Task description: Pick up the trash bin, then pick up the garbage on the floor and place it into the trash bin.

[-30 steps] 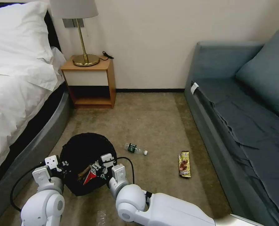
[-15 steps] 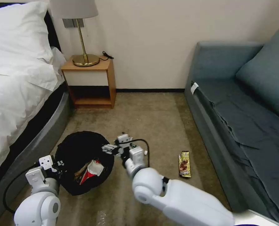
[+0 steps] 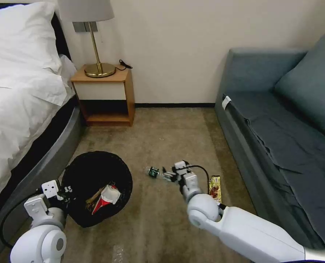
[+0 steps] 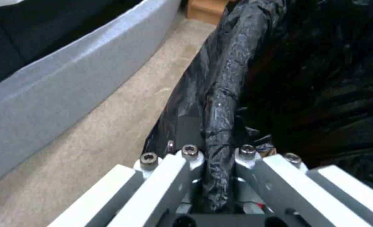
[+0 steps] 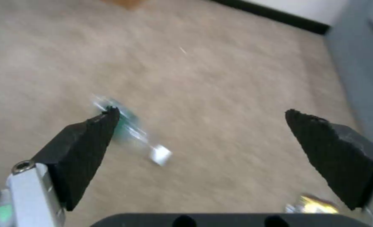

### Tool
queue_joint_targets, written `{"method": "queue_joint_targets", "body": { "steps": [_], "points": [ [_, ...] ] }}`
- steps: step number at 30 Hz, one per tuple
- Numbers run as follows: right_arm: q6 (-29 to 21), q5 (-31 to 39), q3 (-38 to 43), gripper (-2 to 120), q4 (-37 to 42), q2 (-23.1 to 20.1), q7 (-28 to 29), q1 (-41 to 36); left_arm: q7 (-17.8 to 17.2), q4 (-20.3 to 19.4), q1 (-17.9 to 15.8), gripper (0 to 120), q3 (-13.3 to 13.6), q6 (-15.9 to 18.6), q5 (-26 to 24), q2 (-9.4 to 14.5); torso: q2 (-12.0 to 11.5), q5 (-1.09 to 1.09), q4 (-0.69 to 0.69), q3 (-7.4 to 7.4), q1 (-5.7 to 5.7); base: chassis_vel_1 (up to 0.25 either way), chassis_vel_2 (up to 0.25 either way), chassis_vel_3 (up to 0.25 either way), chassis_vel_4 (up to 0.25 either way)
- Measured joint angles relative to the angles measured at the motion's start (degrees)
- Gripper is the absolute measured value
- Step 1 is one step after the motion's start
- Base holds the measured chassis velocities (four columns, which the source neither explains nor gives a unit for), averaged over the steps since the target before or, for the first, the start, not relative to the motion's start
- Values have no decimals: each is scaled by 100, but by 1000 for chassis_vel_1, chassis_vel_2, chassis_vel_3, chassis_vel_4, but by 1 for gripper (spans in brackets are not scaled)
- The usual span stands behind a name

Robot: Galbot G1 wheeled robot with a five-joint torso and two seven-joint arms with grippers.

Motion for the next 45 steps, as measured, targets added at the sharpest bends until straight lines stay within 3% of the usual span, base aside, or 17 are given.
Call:
{"method": "queue_joint_targets", "body": {
  "steps": [8,11,16,27,45],
  "points": [
    [227,-749,-10,100,-1717,160,-211,-61,5,-12,12,2,60,-13,4,-52,0,0,0,0,0,0,0,0,0],
    [518,-966,-70,100,-2769,342,-409,-59,6,8,19,2,51,-41,11,-47,0,0,-1,0,0,0,0,0,0],
    [857,-1155,-18,100,-3709,612,-651,-41,9,61,14,2,60,-65,23,-47,0,2,0,0,0,0,0,0,0],
    [887,-1084,236,100,-3851,519,-778,-94,12,131,10,2,96,-121,45,-73,0,-1,0,0,0,0,0,0,0],
    [693,-393,274,100,-3860,603,-761,-439,16,155,3,2,82,-148,32,-59,0,-1,0,-1,0,0,0,0,0]
  ]
}}
